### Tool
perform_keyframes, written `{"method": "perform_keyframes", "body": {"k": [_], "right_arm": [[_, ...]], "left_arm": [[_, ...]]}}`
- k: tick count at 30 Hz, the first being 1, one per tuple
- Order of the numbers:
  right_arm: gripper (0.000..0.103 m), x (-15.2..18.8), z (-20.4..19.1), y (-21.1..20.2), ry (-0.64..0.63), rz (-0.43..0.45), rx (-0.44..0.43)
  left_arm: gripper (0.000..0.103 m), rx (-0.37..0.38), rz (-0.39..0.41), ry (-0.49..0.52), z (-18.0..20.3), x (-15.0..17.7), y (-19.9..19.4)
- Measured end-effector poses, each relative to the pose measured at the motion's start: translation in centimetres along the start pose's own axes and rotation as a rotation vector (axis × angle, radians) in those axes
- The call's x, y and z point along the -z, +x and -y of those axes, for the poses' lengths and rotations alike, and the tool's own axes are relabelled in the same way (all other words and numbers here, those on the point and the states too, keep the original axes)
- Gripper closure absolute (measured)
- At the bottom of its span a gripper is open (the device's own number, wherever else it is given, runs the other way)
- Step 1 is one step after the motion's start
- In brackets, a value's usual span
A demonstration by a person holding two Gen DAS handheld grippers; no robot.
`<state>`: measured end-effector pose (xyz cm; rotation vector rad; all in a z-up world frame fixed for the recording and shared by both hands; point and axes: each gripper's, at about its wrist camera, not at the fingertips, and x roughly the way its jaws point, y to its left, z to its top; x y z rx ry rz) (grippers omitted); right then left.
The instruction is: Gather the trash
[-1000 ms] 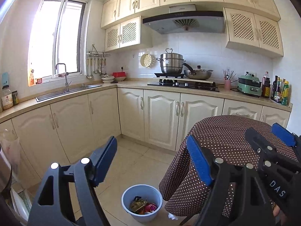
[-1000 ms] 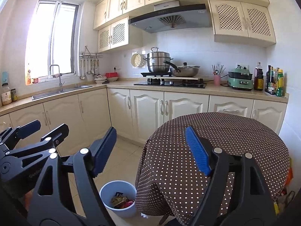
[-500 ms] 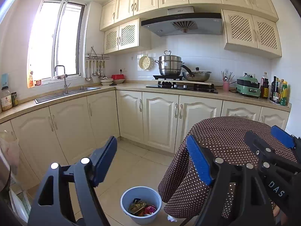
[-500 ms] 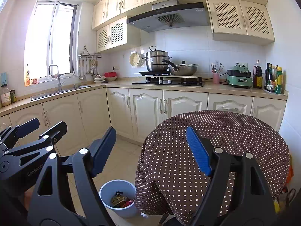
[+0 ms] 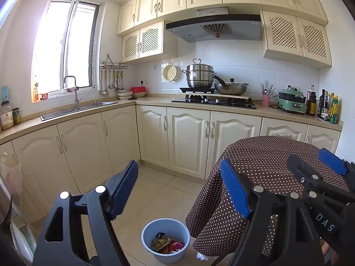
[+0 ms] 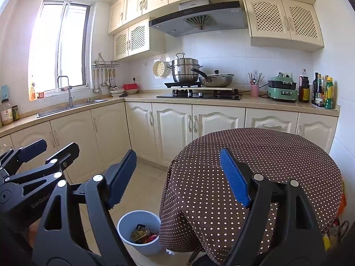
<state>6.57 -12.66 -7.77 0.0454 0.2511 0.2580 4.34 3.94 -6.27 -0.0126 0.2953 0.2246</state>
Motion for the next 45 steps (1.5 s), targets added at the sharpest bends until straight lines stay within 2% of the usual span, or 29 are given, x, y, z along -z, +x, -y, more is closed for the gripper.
{"method": "perform_keyframes", "body": {"k": [45], "right_arm": [[0.024,0.13,-1.05,0.38,0.004,-0.016,0.001]], "left_arm": [[0.027,-0.006,-0.006,-0.003,-0.03,0.43,0.1]]}}
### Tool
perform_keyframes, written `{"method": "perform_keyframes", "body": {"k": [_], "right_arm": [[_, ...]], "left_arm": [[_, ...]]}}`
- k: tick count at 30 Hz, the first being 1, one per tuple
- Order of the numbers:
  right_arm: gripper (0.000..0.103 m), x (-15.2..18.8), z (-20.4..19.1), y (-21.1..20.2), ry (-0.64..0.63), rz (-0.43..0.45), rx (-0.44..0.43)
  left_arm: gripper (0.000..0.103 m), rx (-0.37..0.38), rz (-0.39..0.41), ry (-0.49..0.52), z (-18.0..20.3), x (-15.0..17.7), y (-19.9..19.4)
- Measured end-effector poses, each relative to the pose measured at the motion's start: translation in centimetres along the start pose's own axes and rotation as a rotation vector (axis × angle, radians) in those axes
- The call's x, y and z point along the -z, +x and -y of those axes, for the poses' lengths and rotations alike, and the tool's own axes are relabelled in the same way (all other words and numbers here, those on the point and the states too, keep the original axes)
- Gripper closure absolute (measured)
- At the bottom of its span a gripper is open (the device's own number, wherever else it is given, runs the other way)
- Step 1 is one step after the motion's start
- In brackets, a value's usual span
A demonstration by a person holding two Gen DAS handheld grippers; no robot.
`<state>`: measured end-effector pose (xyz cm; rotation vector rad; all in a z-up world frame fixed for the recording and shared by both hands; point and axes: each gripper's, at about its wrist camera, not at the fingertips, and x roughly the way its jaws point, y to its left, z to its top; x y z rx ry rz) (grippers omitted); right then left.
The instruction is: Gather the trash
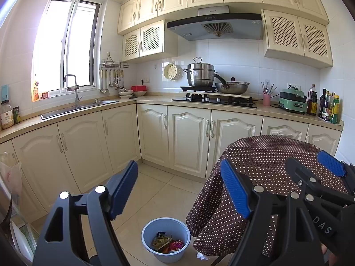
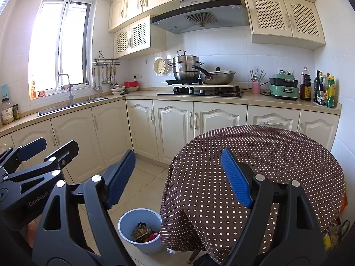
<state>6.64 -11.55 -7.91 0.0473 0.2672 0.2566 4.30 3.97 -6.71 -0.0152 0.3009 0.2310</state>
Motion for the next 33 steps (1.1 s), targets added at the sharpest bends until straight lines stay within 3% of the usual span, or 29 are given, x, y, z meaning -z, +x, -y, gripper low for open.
{"method": "perform_keyframes", "body": {"k": [33], "right_arm": [[0.023,0.29,-0.13,0.47,0.0,-0.008,-0.002]], "left_arm": [[0.027,-0.007,-0.006,-0.003,0.05,0.04,0.09]]}}
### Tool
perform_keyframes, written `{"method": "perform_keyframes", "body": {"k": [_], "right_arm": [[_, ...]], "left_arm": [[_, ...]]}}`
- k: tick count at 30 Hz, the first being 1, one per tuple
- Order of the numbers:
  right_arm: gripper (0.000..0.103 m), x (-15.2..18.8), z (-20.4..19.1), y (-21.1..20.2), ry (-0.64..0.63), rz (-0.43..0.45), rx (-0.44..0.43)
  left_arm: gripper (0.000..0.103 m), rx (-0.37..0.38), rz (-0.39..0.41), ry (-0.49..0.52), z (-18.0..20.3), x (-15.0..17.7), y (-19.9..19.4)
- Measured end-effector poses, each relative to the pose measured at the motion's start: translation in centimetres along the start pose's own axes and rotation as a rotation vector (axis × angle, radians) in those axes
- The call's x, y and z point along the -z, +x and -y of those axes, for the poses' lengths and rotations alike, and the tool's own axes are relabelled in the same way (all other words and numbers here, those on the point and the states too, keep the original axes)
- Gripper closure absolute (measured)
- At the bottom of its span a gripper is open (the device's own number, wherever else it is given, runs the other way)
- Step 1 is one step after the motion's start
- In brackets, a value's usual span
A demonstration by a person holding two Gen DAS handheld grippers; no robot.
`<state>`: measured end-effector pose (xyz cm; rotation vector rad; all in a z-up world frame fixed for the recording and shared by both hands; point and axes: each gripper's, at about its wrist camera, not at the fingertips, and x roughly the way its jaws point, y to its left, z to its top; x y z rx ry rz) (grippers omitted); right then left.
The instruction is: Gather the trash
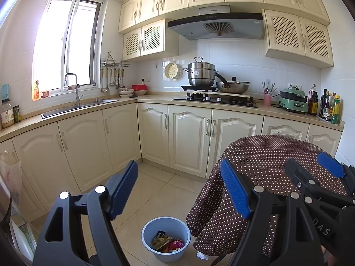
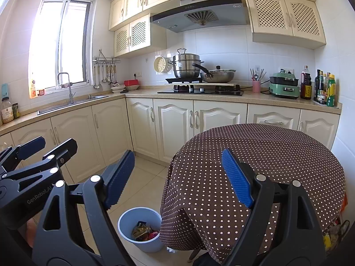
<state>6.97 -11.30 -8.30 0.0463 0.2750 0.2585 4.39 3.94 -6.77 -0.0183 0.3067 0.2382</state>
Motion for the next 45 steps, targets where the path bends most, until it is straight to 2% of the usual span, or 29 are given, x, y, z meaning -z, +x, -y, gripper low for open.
{"method": "perform_keyframes", "body": {"k": [45], "right_arm": [[0.02,1.06,-0.05,0.25,0.008,-0.014,-0.009]], "left_arm": [[0.027,-0.005,-0.013,-0.007,-0.21,0.97,0.19]]}}
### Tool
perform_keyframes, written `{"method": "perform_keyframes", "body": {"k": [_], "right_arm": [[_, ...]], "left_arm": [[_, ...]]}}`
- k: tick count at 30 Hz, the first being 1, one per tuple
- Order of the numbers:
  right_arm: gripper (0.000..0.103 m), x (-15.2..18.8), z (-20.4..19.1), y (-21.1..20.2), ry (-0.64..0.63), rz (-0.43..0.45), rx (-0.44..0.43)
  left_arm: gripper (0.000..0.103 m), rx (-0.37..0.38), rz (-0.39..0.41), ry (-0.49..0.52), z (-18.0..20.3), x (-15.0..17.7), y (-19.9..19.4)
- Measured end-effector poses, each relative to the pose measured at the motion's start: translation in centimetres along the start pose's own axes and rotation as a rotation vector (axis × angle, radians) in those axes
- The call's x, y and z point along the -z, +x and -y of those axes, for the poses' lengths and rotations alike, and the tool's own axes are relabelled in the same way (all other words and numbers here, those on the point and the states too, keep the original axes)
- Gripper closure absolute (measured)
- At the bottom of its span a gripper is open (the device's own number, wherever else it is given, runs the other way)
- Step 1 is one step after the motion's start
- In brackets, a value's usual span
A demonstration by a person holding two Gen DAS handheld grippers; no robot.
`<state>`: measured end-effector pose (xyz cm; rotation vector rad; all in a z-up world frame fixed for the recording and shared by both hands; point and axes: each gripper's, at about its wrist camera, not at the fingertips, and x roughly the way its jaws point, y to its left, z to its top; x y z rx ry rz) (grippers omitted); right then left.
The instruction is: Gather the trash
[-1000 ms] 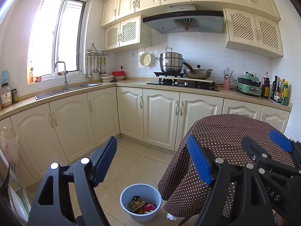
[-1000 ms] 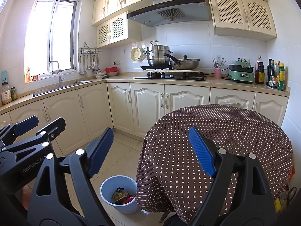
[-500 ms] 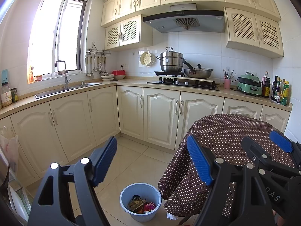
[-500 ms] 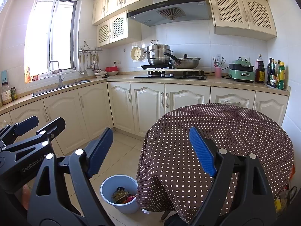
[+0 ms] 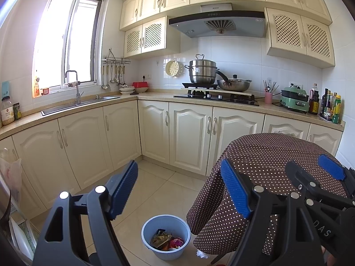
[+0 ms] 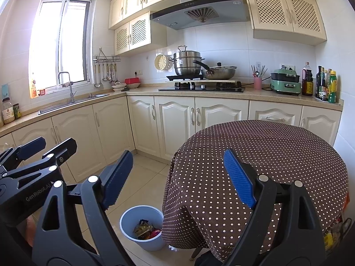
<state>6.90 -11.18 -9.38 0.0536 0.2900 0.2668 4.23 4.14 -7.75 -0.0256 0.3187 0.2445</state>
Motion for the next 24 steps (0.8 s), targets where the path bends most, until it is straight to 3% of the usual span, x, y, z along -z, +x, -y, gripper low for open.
{"method": "perform_keyframes", "body": {"k": [17,24], "right_arm": [[0.02,0.1,0.6,1.2,0.011,-0.023,0.001],[0.02,-0.1,5.1,3.5,0.048,-0.083,0.042]], "left_arm": [[0.027,-0.004,-0.042,0.012,0.1,0.4,1.8],[0.027,-0.038,-0.138,0.026,-0.2,1.9,5.0]]}}
